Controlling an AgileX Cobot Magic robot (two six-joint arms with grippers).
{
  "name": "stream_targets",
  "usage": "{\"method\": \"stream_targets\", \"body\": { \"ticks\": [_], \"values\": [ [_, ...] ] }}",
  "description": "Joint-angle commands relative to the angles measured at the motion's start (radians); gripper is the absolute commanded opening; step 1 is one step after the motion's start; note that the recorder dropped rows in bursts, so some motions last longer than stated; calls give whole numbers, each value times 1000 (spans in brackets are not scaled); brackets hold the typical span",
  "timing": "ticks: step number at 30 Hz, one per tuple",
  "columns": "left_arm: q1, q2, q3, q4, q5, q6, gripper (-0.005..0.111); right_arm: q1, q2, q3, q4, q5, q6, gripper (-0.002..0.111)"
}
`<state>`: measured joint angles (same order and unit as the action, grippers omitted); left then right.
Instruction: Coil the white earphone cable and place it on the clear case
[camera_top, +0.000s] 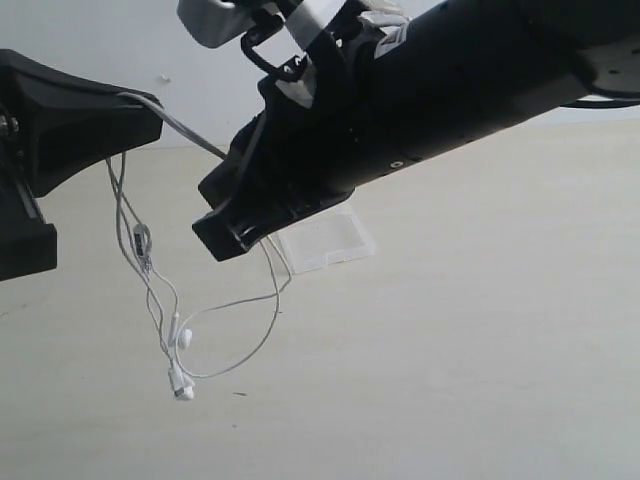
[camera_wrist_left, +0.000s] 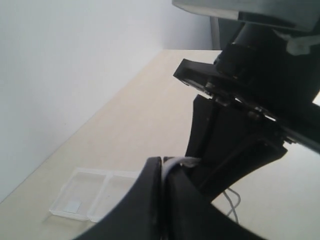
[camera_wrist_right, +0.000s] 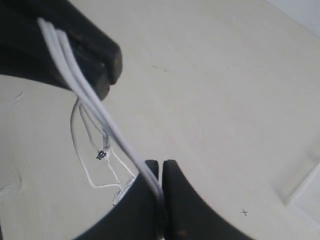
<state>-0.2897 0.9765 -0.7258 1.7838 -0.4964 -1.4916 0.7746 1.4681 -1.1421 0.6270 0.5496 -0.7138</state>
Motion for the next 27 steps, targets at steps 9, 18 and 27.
{"method": "stream_targets", "body": {
  "ticks": [9,18,27],
  "values": [
    [3,-24,-10,-39,38,-13,0,-7,12,9,-31,40,3,2],
    [3,-24,-10,-39,38,-28,0,-7,12,9,9,47,-2,46],
    [3,-26,-10,-39,40,-33,0,-7,12,9,-17,45,-4,57]
  ]
}}
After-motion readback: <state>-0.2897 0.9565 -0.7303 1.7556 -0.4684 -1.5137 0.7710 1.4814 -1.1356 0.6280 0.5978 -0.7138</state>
